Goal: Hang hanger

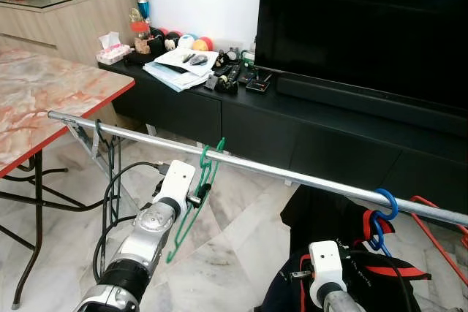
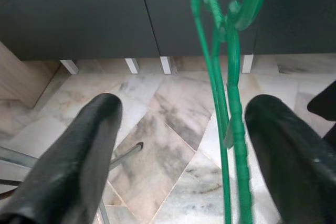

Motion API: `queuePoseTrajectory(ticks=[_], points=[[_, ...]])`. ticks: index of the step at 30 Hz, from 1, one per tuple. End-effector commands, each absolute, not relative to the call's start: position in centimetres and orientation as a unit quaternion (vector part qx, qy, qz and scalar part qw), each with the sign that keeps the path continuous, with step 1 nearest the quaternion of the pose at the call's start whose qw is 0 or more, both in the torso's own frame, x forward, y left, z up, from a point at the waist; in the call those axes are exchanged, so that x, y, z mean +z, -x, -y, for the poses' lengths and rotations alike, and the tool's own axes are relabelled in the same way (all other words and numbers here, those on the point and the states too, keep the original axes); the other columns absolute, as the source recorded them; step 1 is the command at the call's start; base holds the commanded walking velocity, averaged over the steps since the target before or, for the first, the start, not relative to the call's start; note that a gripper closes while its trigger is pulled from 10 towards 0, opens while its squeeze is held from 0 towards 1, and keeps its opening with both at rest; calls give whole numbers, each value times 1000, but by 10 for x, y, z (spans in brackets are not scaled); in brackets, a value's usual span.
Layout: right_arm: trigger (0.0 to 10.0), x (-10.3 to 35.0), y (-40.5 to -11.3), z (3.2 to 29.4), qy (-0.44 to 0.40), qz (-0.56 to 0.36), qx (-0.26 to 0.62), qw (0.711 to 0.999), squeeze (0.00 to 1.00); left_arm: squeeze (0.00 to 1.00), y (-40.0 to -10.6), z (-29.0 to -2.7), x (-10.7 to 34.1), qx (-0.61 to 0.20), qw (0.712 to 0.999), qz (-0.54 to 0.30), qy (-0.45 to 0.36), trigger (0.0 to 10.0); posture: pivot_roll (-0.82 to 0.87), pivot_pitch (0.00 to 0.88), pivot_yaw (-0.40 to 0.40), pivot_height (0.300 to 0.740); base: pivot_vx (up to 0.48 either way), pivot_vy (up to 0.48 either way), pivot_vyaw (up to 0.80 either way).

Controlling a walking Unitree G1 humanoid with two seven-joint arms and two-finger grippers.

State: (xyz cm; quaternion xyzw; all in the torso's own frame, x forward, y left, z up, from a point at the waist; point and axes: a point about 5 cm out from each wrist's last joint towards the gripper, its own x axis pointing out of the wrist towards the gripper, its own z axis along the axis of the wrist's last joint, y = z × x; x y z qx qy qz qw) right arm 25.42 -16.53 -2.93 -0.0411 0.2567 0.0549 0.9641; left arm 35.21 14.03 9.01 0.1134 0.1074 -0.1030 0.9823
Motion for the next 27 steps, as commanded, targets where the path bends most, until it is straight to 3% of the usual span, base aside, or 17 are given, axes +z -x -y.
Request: queuePoseTrajectory(ticks=[1, 27], points=[[10000, -26, -258, 165, 39, -248, 53, 967, 0, 0, -353, -140, 91, -99, 983, -105, -112, 0, -45, 10, 24, 740, 0, 0, 0], [10000, -28, -256, 163, 38, -254, 55, 965, 0, 0, -351, -131, 86, -155, 979, -98, -85, 0, -40, 20, 21, 740, 0, 0, 0]])
